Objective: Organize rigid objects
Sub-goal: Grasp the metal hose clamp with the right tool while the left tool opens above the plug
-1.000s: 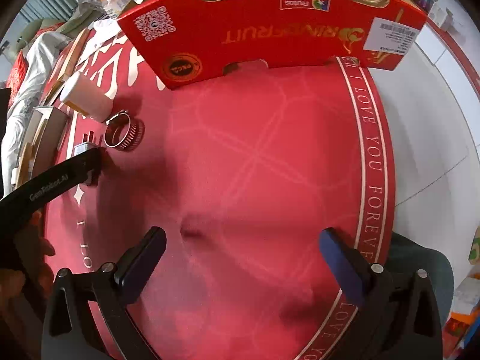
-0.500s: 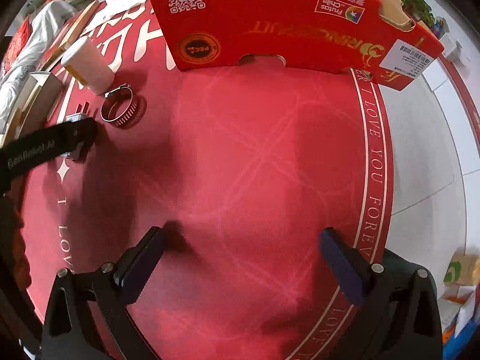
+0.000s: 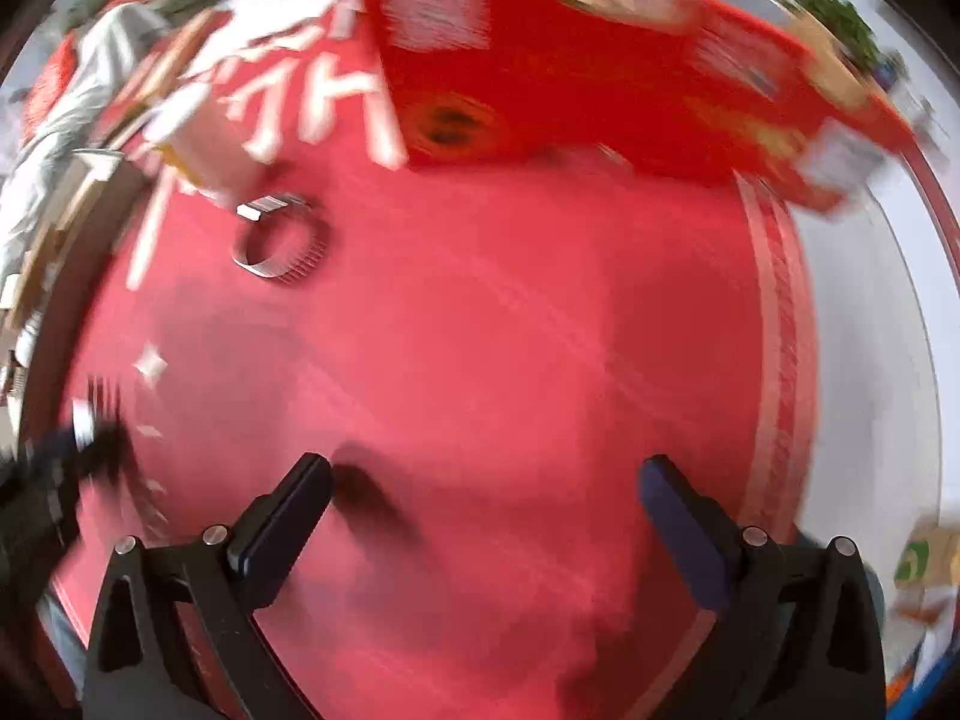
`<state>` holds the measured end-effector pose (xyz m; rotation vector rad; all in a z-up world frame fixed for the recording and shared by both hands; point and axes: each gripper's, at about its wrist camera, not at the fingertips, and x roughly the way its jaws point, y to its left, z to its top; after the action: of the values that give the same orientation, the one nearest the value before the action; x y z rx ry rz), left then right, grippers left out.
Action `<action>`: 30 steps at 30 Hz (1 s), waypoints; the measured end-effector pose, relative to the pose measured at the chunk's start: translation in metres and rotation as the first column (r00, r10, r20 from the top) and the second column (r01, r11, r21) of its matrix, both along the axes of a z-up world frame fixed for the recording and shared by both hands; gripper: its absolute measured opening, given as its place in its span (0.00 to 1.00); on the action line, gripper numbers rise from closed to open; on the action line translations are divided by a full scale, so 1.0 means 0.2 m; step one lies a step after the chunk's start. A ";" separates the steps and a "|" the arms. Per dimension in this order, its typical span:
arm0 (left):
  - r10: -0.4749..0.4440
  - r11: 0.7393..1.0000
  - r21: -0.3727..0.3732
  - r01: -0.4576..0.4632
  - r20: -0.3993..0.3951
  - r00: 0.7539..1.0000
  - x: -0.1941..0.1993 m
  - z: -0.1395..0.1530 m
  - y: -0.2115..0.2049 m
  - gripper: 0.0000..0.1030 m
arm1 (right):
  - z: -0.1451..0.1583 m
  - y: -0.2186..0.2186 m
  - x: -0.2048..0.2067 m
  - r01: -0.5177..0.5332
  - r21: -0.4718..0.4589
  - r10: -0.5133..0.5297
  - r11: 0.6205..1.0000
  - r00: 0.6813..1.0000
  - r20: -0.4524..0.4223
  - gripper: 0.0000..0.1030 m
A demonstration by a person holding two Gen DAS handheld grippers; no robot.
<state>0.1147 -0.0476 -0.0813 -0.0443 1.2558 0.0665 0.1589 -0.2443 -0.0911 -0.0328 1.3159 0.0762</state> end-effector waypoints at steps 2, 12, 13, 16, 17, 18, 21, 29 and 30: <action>0.016 1.000 0.000 -0.016 0.002 1.000 -0.02 0.00 0.03 0.32 | 0.00 0.12 0.07 -0.047 0.001 0.047 0.999 0.999 0.020 1.00; 0.031 0.999 0.008 -0.031 0.022 0.999 -0.05 0.00 0.03 0.33 | 0.03 0.44 0.31 -0.118 -0.033 0.120 0.992 0.988 0.092 0.68; 0.032 0.999 0.011 -0.032 0.025 0.999 -0.08 0.00 0.02 0.33 | 0.05 0.43 0.30 -0.124 -0.033 0.127 0.992 0.987 0.102 0.44; 0.035 0.999 0.015 -0.035 0.036 0.999 -0.11 0.01 0.01 0.33 | 0.06 0.43 0.24 -0.132 -0.025 0.134 0.991 0.987 0.089 0.35; 0.037 0.999 0.014 -0.038 0.040 0.999 -0.12 0.01 0.01 0.33 | 0.06 0.41 0.21 -0.134 -0.021 0.136 0.991 0.987 0.082 0.35; 0.040 0.999 0.014 -0.041 0.042 0.998 -0.13 0.01 0.01 0.33 | 0.07 0.38 0.17 -0.135 -0.018 0.136 0.991 0.988 0.075 0.35; 0.048 0.999 0.015 -0.049 0.050 0.998 -0.17 0.01 0.00 0.34 | 0.06 0.32 0.05 -0.150 -0.015 0.151 0.989 0.987 0.053 0.35; 0.021 1.000 0.005 -0.021 0.034 0.999 -0.32 0.02 -0.03 0.34 | 0.05 0.25 -0.30 -0.197 -0.024 0.196 0.980 0.980 -0.013 0.35; 0.018 1.000 0.005 -0.018 0.035 0.999 -0.34 0.02 -0.03 0.34 | 0.05 0.25 -0.33 -0.201 -0.026 0.200 0.979 0.980 -0.021 0.35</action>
<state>0.0466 -0.0542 -0.0770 -0.0523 1.2203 0.0844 0.0926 -0.1933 -0.0815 -0.1889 1.3289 0.2306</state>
